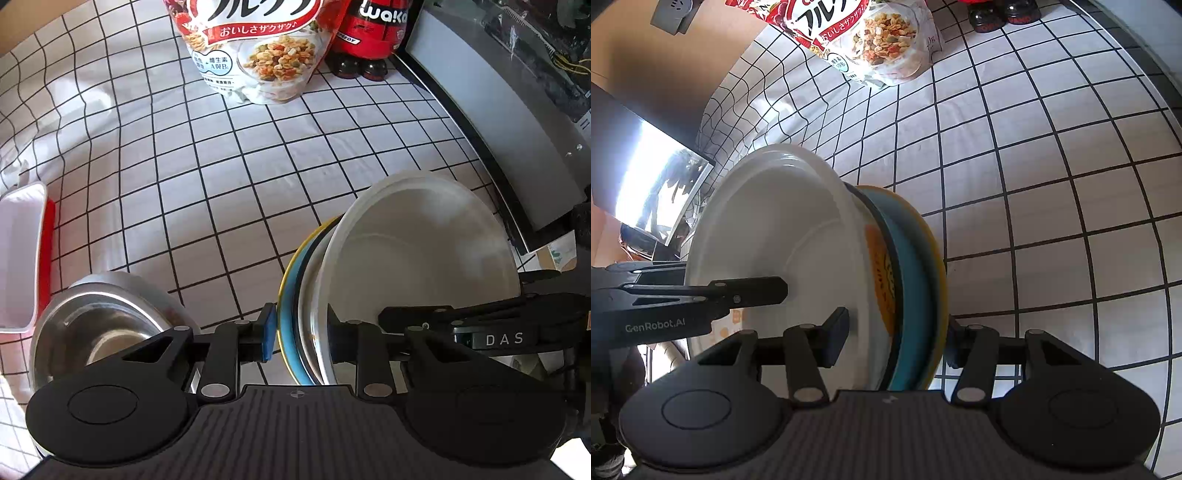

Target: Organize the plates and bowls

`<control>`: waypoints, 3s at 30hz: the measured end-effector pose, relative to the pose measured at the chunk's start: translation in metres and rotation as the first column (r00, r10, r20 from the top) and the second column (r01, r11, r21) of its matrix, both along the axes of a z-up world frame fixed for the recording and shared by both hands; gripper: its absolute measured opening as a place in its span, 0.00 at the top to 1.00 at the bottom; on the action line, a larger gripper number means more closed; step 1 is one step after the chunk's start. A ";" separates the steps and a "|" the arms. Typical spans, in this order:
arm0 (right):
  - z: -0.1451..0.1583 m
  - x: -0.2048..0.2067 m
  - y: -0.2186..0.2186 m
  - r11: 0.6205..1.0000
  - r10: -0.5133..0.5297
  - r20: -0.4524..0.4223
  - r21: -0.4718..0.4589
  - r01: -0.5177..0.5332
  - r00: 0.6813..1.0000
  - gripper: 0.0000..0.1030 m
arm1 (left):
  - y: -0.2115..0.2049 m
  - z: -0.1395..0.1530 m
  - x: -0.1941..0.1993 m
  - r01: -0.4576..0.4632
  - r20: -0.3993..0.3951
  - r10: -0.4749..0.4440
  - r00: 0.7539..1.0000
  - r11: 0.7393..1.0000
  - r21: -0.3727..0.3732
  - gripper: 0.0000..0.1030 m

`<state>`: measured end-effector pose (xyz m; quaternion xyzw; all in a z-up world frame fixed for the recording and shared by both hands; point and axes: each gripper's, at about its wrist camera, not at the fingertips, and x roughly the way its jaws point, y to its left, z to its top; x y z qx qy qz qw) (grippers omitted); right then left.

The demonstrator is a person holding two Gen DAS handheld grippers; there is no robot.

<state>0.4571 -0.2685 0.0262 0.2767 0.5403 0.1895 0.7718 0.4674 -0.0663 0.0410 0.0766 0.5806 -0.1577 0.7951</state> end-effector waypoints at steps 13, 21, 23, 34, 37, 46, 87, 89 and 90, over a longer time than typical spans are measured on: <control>0.003 0.004 0.002 0.999 -0.010 -0.008 -0.031 0.010 1.000 0.48 | 0.004 -0.004 0.018 -0.048 -0.123 0.047 0.991 0.999 -0.007 0.72; -0.002 0.015 -0.004 1.000 -0.012 -0.044 -0.006 0.011 0.999 0.38 | 0.024 -0.004 0.024 -0.109 -0.228 0.074 0.971 0.984 -0.143 0.60; -0.004 0.013 -0.005 1.000 -0.012 -0.038 -0.001 0.012 0.999 0.38 | 0.021 -0.009 0.021 -0.110 -0.256 0.071 0.964 0.984 -0.139 0.55; 0.001 0.005 -0.001 0.996 -0.040 0.012 -0.073 0.041 0.999 0.37 | 0.026 -0.014 0.014 -0.161 -0.282 0.100 0.954 0.966 -0.204 0.40; 0.001 0.003 0.000 0.996 -0.038 0.012 -0.078 0.039 0.999 0.37 | 0.020 -0.014 0.012 -0.133 -0.257 0.085 0.963 0.976 -0.175 0.40; 0.003 0.000 0.003 0.996 -0.020 0.033 -0.087 0.023 0.999 0.37 | 0.018 -0.019 0.014 -0.161 -0.247 0.114 0.962 0.971 -0.178 0.36; 0.006 0.003 0.004 0.996 0.030 0.033 -0.085 -0.027 0.999 0.50 | 0.013 -0.014 0.012 -0.103 -0.213 0.085 0.973 0.992 -0.073 0.51; 0.005 0.003 0.004 0.996 0.027 0.024 -0.081 -0.025 0.999 0.49 | 0.011 -0.014 0.011 -0.099 -0.186 0.085 0.979 0.993 -0.070 0.48; 0.004 0.003 0.004 0.997 0.027 0.019 -0.079 -0.025 0.999 0.48 | 0.008 -0.014 0.010 -0.093 -0.172 0.081 0.982 0.993 -0.068 0.45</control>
